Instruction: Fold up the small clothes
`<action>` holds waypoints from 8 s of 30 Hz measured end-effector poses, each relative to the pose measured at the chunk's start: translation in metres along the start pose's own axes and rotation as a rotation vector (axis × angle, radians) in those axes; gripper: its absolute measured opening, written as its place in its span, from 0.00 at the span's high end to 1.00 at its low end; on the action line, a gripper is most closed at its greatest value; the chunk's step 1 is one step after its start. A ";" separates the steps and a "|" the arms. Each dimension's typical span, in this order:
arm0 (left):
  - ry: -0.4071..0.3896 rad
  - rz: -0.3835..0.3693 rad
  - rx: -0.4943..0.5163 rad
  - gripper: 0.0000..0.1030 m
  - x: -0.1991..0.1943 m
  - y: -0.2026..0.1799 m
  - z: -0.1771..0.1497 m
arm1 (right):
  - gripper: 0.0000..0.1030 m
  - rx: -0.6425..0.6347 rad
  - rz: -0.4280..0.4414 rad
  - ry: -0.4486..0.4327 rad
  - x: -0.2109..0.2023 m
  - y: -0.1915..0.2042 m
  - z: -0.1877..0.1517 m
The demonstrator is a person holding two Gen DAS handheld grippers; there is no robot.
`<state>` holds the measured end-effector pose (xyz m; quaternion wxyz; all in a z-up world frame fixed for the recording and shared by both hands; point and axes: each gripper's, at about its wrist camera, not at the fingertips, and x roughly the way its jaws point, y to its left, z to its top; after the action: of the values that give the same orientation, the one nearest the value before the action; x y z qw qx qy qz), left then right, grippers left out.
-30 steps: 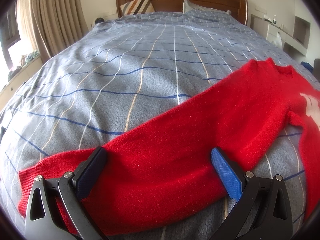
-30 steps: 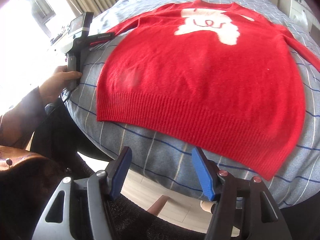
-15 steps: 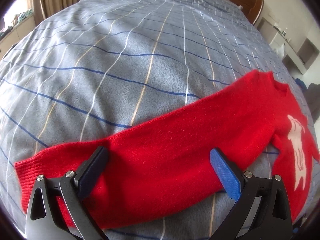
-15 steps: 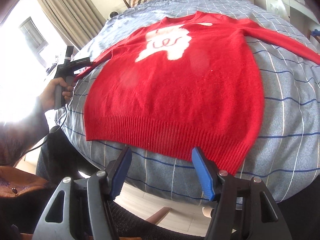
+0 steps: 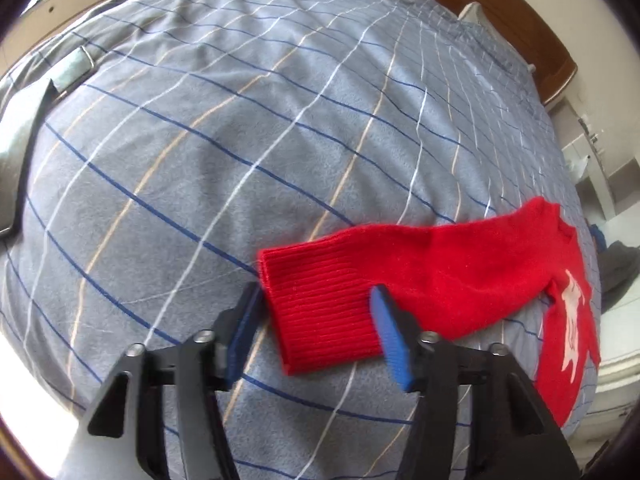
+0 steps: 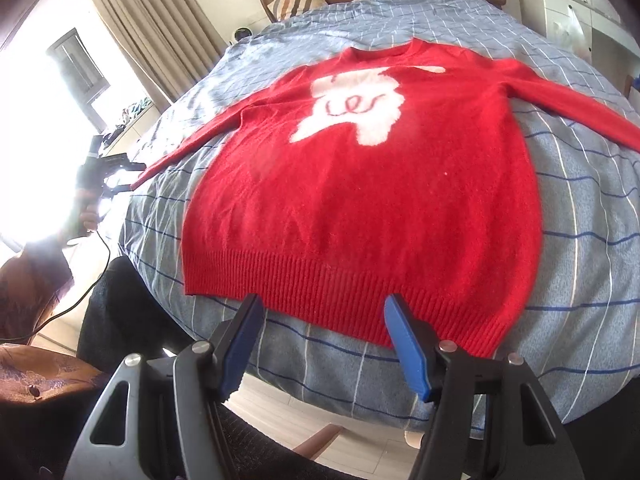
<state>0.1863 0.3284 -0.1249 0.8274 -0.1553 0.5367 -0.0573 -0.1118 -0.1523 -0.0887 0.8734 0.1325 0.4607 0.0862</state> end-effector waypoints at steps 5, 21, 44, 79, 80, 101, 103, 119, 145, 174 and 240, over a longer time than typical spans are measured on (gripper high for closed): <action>-0.067 0.216 0.125 0.94 0.003 -0.022 -0.003 | 0.39 -0.038 -0.043 -0.005 -0.011 0.005 -0.002; -0.190 0.279 0.188 0.43 -0.041 -0.048 -0.029 | 0.34 0.093 -0.202 -0.028 -0.051 -0.090 0.006; 0.152 -0.215 0.481 0.98 -0.009 -0.214 -0.254 | 0.96 0.235 -0.002 0.207 0.011 -0.115 -0.024; -0.320 0.119 0.538 0.04 -0.073 -0.278 -0.189 | 0.07 -0.040 -0.499 -0.122 -0.040 -0.034 0.072; -0.320 0.121 0.531 0.04 -0.071 -0.280 -0.188 | 0.07 -0.051 -0.502 -0.129 -0.037 -0.029 0.077; -0.256 0.173 0.461 0.04 -0.041 -0.277 -0.176 | 0.07 -0.069 -0.609 -0.126 -0.010 -0.014 0.105; -0.257 0.166 0.448 0.04 -0.040 -0.273 -0.173 | 0.07 -0.066 -0.624 -0.117 -0.008 -0.016 0.104; -0.262 0.211 0.340 0.04 -0.030 -0.236 -0.152 | 0.07 -0.004 -0.692 -0.109 -0.014 -0.042 0.098; -0.261 0.243 0.404 0.03 -0.031 -0.249 -0.157 | 0.07 -0.018 -0.676 -0.090 -0.011 -0.036 0.100; -0.207 0.225 0.436 0.03 -0.026 -0.253 -0.157 | 0.07 -0.045 -0.686 -0.098 -0.020 -0.063 0.104; -0.185 0.118 0.222 0.00 0.004 -0.153 -0.146 | 0.36 -0.023 0.070 0.073 0.121 -0.017 0.179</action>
<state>0.0663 0.1544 -0.1346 0.8873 -0.0356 0.4567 -0.0531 0.1039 -0.1626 -0.0916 0.8540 0.1351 0.4862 0.1269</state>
